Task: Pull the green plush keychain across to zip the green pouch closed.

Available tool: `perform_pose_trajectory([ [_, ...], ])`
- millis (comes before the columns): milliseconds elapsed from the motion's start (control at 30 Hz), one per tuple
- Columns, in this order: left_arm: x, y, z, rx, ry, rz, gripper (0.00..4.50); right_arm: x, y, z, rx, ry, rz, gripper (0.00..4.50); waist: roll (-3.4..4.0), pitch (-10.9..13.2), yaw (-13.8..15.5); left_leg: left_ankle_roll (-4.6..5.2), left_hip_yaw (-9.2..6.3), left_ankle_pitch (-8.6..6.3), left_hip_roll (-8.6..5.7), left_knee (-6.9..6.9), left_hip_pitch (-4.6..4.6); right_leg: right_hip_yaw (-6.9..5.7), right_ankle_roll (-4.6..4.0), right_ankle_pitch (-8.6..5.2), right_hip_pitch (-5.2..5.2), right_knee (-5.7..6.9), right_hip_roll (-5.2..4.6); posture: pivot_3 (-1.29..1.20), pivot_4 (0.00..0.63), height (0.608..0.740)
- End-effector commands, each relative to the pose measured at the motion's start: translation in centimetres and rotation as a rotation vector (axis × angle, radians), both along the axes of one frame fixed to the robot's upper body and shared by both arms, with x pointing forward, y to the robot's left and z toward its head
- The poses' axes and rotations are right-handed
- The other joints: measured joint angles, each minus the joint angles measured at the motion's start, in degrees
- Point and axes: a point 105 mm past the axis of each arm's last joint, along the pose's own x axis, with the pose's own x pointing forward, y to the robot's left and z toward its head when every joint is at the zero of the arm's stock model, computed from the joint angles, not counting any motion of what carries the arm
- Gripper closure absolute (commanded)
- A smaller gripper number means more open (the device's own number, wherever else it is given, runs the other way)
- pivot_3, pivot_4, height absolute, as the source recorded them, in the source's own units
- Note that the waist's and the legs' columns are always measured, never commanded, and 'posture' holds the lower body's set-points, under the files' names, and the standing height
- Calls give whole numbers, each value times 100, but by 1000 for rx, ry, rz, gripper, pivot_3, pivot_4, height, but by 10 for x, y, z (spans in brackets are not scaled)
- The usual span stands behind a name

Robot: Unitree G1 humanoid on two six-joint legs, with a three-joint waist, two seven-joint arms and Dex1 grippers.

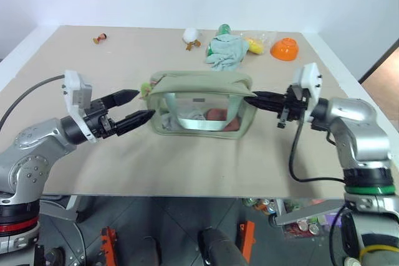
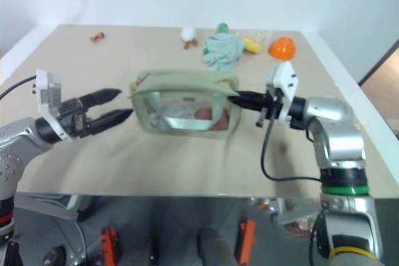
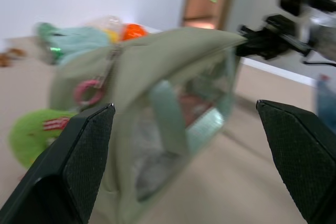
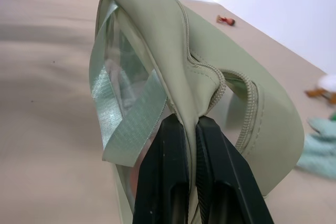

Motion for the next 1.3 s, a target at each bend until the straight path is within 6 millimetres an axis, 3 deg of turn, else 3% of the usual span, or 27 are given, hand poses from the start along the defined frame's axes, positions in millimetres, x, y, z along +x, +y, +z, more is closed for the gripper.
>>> perform_pose_trajectory([
  [33, -15, -16, 8, 50, -22, -148, 0, -14, -4, 21, 11, -74, -20, 4480, 3, 2, 3, 1, 0, 1, 0, 3, 2, 0, 0, 0, 2, 0, 0, 0, 150, 738],
  [300, -21, -35, 3, 111, -14, -319, 0, -23, -15, 10, 24, -41, -84, 4480, 12, 7, 13, 4, -1, 3, -1, 40, -1, 0, -2, 1, 11, 8, 1, 0, 150, 738],
  [667, -7, -36, 5, 119, -72, -271, 0, -26, -22, -7, 19, 38, -101, 4480, 13, 8, 26, 5, -2, 3, -3, 52, -1, 1, 1, 3, 19, 9, 0, 0, 150, 738],
  [700, -5, -35, 7, 117, -82, -255, 0, -27, -23, -8, 15, 46, -99, 3770, 13, 8, 29, 5, -2, 3, -3, 52, -1, 1, 1, 3, 19, 9, 0, 0, 150, 738],
  [1033, 20, 0, 20, 47, -180, 50, 0, -24, -21, 10, 49, -54, -148, 390, 13, 8, 30, 5, -3, 3, -3, 55, 1, 1, 2, 5, 19, 16, 0, 0, 150, 738],
  [1300, 17, -5, 11, 11, -174, 65, 0, -27, -14, 2, 109, -5, -193, 390, 13, 8, 35, 5, -4, 3, -3, 57, -1, 1, 3, 5, 19, 16, -1, 0, 150, 738],
])
